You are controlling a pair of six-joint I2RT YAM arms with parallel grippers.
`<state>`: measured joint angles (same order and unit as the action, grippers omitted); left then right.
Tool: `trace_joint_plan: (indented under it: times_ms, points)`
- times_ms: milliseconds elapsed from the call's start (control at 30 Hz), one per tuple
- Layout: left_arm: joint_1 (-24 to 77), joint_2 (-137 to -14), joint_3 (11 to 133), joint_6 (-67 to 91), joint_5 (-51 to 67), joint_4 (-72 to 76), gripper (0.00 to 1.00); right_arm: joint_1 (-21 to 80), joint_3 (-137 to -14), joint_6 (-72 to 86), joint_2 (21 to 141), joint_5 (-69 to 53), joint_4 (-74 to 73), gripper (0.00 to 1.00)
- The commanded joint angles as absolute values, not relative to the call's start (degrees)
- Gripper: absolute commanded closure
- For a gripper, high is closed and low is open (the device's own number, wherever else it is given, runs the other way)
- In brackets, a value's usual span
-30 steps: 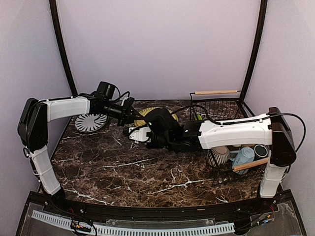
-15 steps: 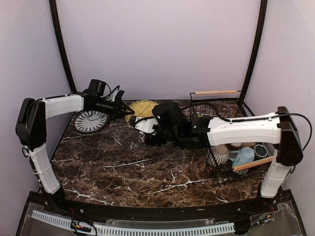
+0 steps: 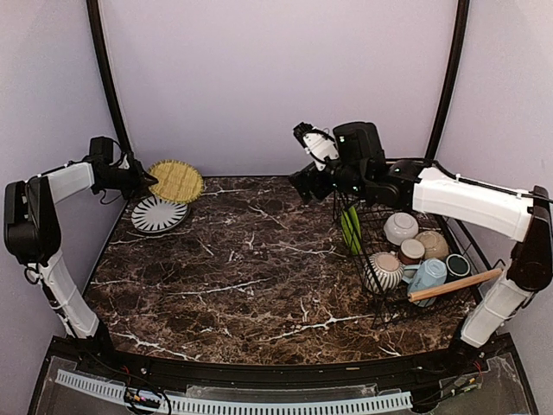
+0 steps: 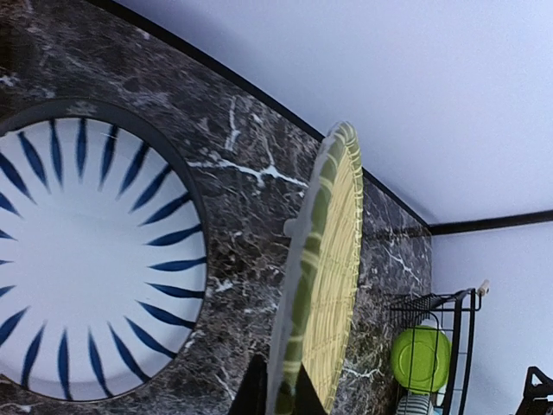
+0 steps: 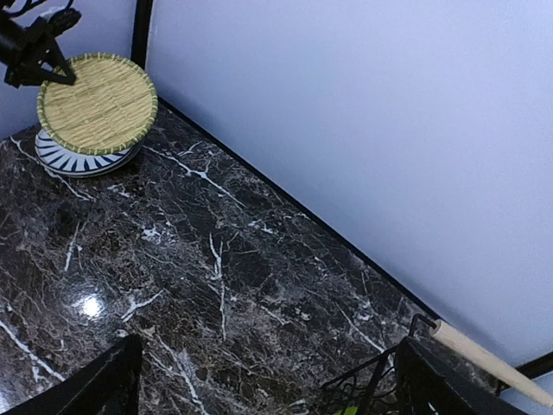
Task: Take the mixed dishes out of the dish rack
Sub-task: Place the plate on the plate.
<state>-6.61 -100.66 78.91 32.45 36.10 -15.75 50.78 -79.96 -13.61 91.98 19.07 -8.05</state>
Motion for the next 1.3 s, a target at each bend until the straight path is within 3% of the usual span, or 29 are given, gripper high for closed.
trace_joint_plan:
  times_ms: [0,267,933,1167,1267]
  points:
    - [-10.6,-98.5,78.0,30.9,32.0,-17.7,0.99,42.1,-79.6,5.7,87.0,4.9,-10.5,0.01]
    - [-15.7,-101.9,78.5,33.2,30.1,-20.3,0.99,31.9,-70.8,16.4,79.6,-5.2,-7.6,0.01]
    - [-15.8,-113.1,79.7,35.4,31.7,-20.5,0.98,29.4,-66.1,17.6,74.2,-5.3,-5.5,0.01]
    - [-15.6,-115.7,80.2,36.4,33.8,-20.0,0.84,29.3,-64.8,18.0,73.2,-5.2,-5.3,0.01]
    - [-15.4,-115.9,80.7,35.5,33.0,-20.8,0.70,29.2,-64.4,17.9,72.7,-5.4,-5.2,0.01]
